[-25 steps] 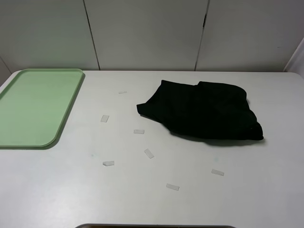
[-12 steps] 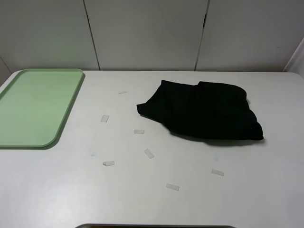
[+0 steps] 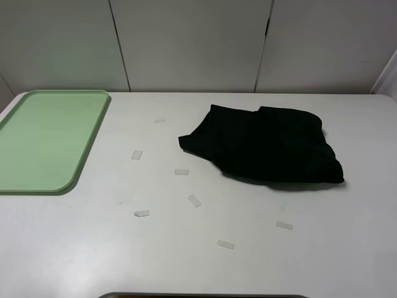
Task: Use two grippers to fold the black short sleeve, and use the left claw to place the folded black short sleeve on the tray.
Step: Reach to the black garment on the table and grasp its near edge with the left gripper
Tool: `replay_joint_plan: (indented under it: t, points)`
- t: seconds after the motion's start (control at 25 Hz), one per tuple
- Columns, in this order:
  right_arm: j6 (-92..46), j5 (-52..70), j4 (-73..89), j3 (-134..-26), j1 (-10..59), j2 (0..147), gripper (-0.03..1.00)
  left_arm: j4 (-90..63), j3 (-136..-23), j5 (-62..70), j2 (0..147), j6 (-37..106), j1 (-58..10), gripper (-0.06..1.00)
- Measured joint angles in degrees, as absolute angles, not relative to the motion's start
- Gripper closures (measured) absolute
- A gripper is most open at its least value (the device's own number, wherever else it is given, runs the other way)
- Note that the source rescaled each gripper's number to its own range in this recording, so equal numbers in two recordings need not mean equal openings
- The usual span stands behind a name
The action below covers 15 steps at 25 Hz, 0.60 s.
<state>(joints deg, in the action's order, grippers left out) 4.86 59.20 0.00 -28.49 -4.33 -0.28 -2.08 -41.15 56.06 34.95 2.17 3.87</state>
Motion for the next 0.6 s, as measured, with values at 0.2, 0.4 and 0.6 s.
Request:
replay_joint_plan:
  t: [0.2, 0.4, 0.6]
  points:
    - [4.86, 59.20, 0.00, -28.49, -4.33, -0.28, -0.03, -8.73, -44.39, 51.98, 46.80, 8.16, 3.87, -0.06]
    - [4.86, 59.20, 0.00, -28.49, -4.33, -0.28, -0.03, -14.46, -47.52, 47.26, 58.74, 12.49, 3.32, -0.06]
    - [4.86, 59.20, 0.00, -28.49, -4.33, -0.28, -0.03, -15.46, -51.36, 42.27, 69.96, 13.77, -1.24, -0.06]
